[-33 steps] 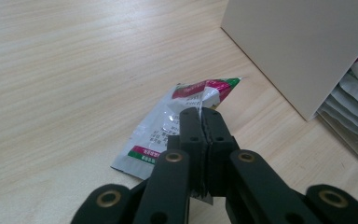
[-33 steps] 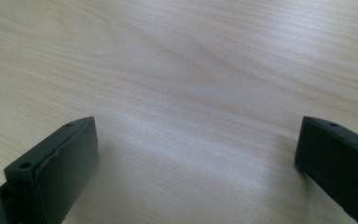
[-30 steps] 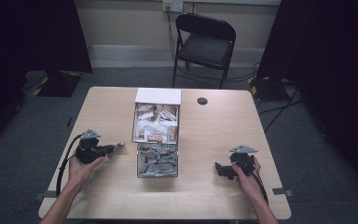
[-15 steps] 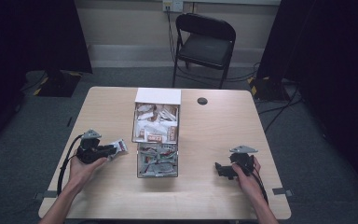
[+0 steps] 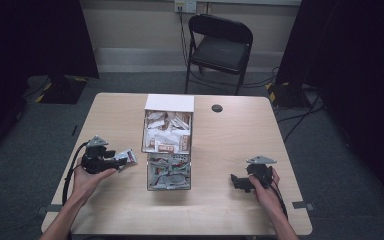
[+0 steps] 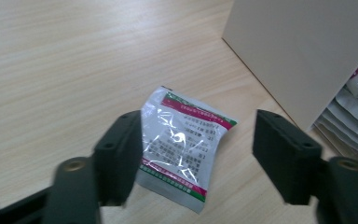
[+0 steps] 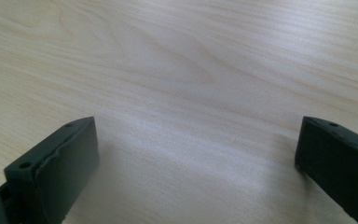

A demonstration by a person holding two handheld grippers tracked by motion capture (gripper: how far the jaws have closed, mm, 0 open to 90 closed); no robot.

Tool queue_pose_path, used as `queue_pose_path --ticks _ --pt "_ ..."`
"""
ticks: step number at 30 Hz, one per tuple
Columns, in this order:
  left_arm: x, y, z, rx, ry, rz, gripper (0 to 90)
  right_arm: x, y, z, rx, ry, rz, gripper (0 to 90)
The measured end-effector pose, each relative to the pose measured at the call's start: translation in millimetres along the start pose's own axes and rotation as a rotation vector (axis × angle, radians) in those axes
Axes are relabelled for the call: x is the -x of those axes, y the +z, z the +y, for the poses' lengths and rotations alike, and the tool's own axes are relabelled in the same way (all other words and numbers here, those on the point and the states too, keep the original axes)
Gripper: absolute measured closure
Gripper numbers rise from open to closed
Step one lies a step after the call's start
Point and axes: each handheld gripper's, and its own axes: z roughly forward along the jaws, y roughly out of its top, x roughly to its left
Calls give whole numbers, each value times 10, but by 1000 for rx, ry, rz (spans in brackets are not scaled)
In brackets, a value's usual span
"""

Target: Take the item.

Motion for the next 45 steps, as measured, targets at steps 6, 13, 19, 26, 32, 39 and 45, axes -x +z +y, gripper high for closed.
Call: queue_pose_path --ticks 6,13,19,26,32,39,45 --pt "-10 -104 13 32 -11 3 202 0 0 0 0 0 0 0" --pt "8 -251 11 43 7 5 174 1 0 0 1 -1 0 0" --pt "0 -380 -18 66 -2 -3 171 1 1 0 1 -1 0 0" --pt "-32 -536 -70 66 -10 26 173 0 0 0 1 -1 0 0" --pt "-64 -670 -142 59 -11 60 177 -1 -1 0 0 1 0 0" --pt "-130 -787 -307 39 -33 106 177 1 1 0 1 -2 0 0" --pt "-198 -819 -414 39 -105 157 180 1 0 0 1 -1 0 0"
